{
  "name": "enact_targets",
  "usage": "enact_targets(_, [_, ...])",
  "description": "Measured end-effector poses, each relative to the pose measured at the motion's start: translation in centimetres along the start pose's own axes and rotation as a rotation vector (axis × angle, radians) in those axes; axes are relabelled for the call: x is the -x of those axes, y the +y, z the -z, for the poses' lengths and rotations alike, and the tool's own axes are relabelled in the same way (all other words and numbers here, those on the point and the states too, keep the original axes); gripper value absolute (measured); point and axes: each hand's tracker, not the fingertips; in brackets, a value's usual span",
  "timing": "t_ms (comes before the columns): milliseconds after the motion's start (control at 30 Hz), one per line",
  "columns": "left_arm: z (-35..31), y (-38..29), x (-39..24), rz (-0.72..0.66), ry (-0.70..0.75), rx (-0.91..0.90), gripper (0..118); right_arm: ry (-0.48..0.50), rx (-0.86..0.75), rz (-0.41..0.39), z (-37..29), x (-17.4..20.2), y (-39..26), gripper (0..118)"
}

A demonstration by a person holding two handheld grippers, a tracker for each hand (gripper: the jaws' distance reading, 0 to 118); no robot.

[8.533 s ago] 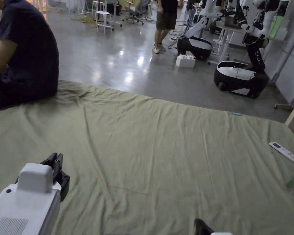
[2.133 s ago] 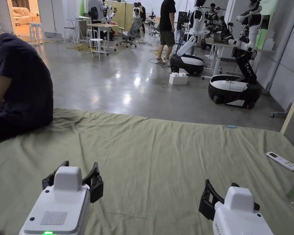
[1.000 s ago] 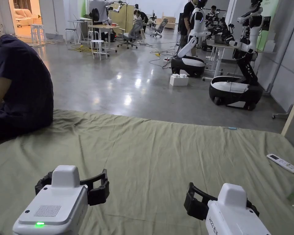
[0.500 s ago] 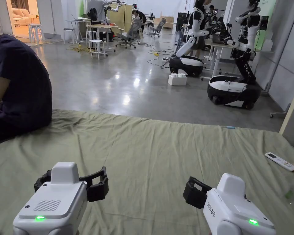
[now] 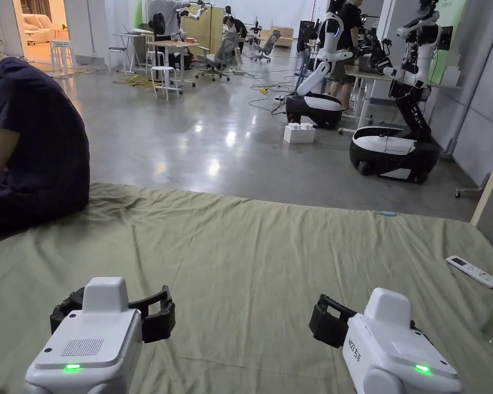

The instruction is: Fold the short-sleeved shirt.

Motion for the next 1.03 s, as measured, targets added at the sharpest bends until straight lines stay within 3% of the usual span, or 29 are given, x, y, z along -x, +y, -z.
enact_targets(367, [-0.1,0.1,0.0,-0.003,-0.024,-0.007,111,-0.035,0.021,-0.03,0.9,0.0,0.1,112])
enact_targets(600, [-0.3,0.1,0.4,-0.03,-0.045,-0.049,111,-0.062,0.029,0.009,1.2,-0.7,-0.2,112])
enact_targets(1033, [-0.6,0.4,0.1,0.009,-0.051,-0.126,112,-0.073,-0.097,-0.104,0.5,-0.2,-0.8,112])
